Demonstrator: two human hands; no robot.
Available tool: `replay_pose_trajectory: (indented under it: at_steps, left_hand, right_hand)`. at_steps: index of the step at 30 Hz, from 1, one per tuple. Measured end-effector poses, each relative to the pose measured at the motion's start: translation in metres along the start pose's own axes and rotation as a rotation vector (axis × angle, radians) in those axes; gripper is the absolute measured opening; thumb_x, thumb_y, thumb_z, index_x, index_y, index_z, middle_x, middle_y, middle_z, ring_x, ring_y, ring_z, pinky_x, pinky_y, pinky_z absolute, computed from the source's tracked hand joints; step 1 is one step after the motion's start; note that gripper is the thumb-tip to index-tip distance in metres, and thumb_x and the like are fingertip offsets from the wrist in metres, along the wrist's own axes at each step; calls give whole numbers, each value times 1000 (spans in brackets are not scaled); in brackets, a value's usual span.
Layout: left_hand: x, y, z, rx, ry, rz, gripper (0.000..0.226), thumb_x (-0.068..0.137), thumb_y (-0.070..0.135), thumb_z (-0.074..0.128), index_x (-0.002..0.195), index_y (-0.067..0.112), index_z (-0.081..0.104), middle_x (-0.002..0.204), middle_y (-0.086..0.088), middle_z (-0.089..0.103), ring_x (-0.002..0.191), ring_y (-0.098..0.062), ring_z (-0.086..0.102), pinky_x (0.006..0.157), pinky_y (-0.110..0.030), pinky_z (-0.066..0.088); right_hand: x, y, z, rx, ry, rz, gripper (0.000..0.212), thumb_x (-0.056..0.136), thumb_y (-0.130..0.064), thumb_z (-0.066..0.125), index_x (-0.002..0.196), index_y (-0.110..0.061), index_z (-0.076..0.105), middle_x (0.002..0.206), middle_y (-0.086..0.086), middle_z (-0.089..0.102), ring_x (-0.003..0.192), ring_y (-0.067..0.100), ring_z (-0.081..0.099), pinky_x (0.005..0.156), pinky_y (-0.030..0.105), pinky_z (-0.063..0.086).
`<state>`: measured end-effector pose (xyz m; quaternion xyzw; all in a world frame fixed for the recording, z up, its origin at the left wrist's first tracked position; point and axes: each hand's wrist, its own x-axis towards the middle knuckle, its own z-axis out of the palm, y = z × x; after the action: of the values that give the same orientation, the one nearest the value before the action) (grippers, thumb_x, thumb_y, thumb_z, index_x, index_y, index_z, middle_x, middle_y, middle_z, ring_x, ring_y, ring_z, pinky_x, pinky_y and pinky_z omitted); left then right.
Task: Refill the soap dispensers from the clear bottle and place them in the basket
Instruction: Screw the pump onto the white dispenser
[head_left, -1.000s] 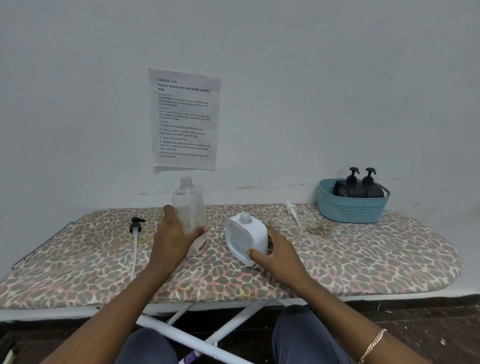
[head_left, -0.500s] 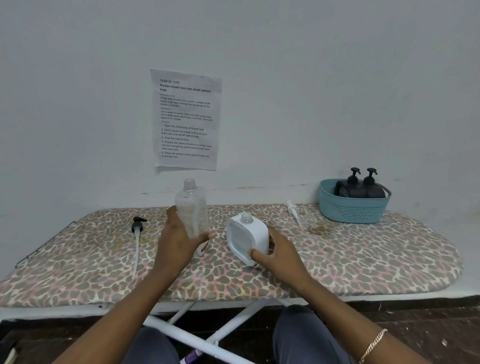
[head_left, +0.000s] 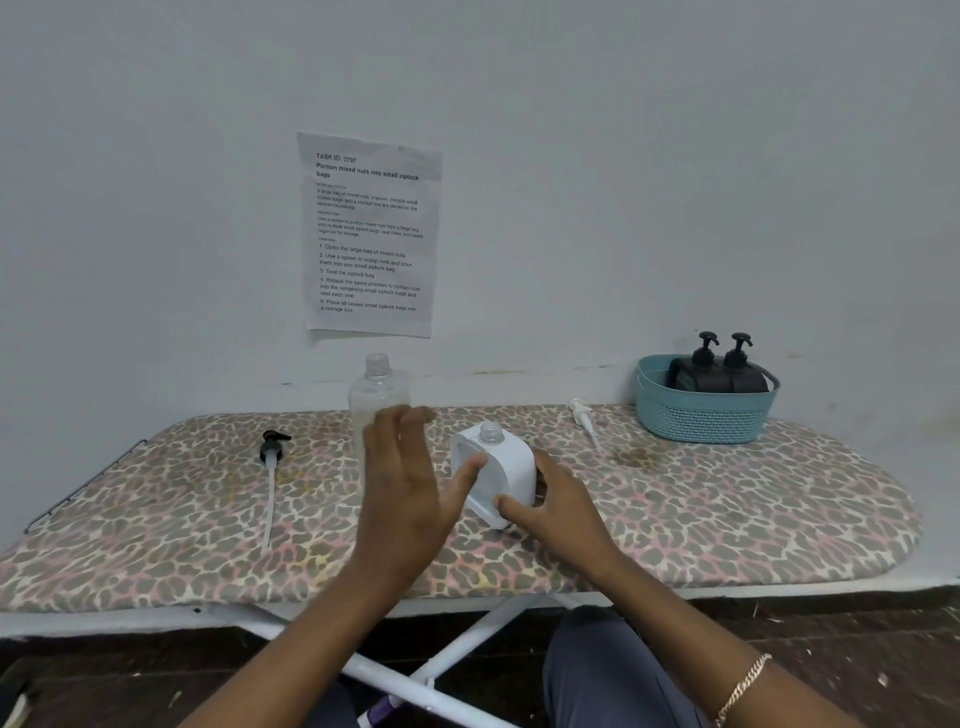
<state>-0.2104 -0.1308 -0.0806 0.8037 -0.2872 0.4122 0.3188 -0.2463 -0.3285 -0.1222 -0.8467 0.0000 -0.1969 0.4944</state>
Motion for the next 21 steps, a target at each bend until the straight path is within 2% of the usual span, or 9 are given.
replay_pose_trajectory:
  at_steps: [3, 5, 8, 10, 12, 15, 17, 19, 21]
  left_hand:
    - [-10, 6, 14, -151, -201, -184, 61, 93, 51, 72, 134, 12, 50, 124, 0, 48, 113, -17, 54, 91, -27, 48]
    - [-15, 10, 25, -223, -301, -312, 70, 92, 57, 70, 143, 15, 48, 133, 2, 51, 119, -16, 55, 95, -32, 51]
    - [-19, 11, 40, -253, -398, -425, 82, 88, 64, 70, 151, 19, 43, 143, 3, 53, 125, -16, 54, 101, -39, 51]
    - [-21, 11, 47, -278, -407, -454, 88, 84, 71, 67, 152, 22, 42, 142, 5, 56, 125, -16, 56, 100, -40, 53]
    - [-22, 11, 53, -293, -398, -464, 85, 84, 70, 68, 151, 23, 43, 139, 4, 58, 122, -16, 58, 97, -40, 54]
    - [-21, 9, 59, -290, -390, -467, 81, 85, 59, 76, 149, 22, 45, 136, 3, 58, 121, -17, 57, 95, -38, 52]
    - [-19, 9, 61, -283, -403, -470, 87, 78, 62, 78, 148, 23, 45, 135, 4, 57, 120, -17, 57, 93, -39, 53]
    - [-20, 8, 63, -292, -404, -485, 90, 70, 66, 76, 145, 25, 47, 130, 6, 58, 115, -16, 58, 87, -38, 54]
    - [-19, 8, 62, -322, -386, -492, 86, 69, 61, 80, 141, 26, 48, 124, 7, 60, 109, -15, 60, 77, -30, 53]
  right_hand:
    - [-2, -1, 0, 20, 11, -6, 57, 83, -43, 81, 134, -34, 57, 113, -18, 69, 97, 0, 68, 78, 28, 62]
    - [-4, -3, 3, 42, 29, -9, 51, 83, -42, 81, 129, -34, 61, 107, -17, 71, 93, -1, 69, 76, 29, 62]
    - [-6, -5, 10, -5, 53, -31, 42, 83, -30, 76, 122, -29, 61, 102, -14, 69, 88, -1, 66, 71, 22, 57]
    - [-6, -5, 16, -49, 52, -44, 36, 84, -18, 73, 116, -26, 57, 100, -11, 66, 86, 1, 64, 67, 20, 54]
    - [-5, -4, 20, -99, 40, -52, 36, 84, -10, 71, 111, -26, 53, 102, -8, 63, 87, 5, 63, 69, 23, 56]
    - [-2, -2, 20, -124, 22, -48, 39, 83, -10, 73, 112, -26, 51, 105, -8, 62, 93, 2, 62, 71, 19, 54]
    - [-1, -3, 17, -106, -12, -35, 43, 79, -8, 73, 113, -25, 52, 108, -8, 62, 95, 1, 61, 73, 19, 54]
    - [-1, -5, 14, -95, -61, -17, 48, 75, -5, 71, 114, -25, 51, 111, -6, 61, 96, 3, 61, 76, 26, 56]
    - [0, -6, 12, -90, -103, -5, 49, 75, -3, 69, 114, -25, 50, 111, -6, 62, 94, 5, 63, 77, 33, 58]
